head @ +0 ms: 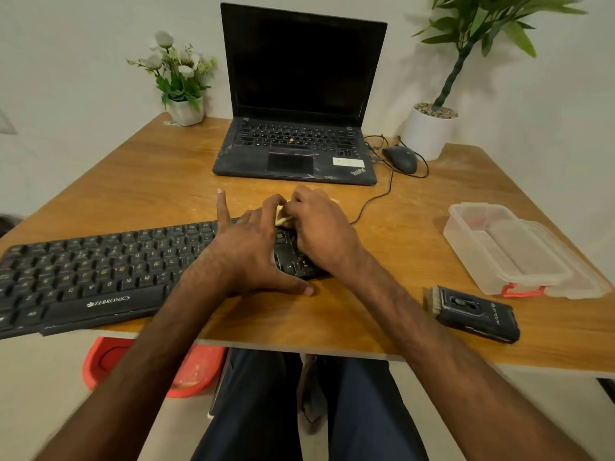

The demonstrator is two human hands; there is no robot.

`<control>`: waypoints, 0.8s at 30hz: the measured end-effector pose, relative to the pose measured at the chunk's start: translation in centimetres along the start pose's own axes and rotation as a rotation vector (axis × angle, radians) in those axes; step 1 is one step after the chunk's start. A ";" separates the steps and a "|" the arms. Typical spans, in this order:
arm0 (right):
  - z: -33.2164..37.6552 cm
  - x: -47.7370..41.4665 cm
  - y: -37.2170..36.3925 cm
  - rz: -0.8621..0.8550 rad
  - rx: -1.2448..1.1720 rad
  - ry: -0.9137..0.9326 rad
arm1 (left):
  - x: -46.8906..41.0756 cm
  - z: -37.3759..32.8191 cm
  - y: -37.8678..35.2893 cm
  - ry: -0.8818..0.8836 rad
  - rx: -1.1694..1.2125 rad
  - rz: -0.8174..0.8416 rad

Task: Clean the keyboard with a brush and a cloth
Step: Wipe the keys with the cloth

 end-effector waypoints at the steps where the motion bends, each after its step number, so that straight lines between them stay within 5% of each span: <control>1: -0.1 0.0 0.2 0.014 0.009 0.025 | -0.1 0.0 -0.1 0.003 -0.003 -0.001; 10: -1.3 -0.8 0.3 -0.034 0.004 -0.064 | 1.1 4.1 0.4 0.036 0.168 0.176; 18: 2.8 -2.2 -1.4 0.037 -0.064 0.032 | 1.2 3.5 0.3 0.020 0.164 0.092; 24: -0.9 -2.3 0.5 0.038 -0.033 -0.145 | 3.1 6.4 -0.4 0.090 0.173 0.136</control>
Point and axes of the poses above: each hand's wrist, its own x-axis away from the middle knuckle, its own y-axis out of the back of the hand, z = x × y, the point moved 3 cm from there along -x, towards the middle knuckle, and after that the axes turned 13 degrees about -x, right-handed, at the moved point
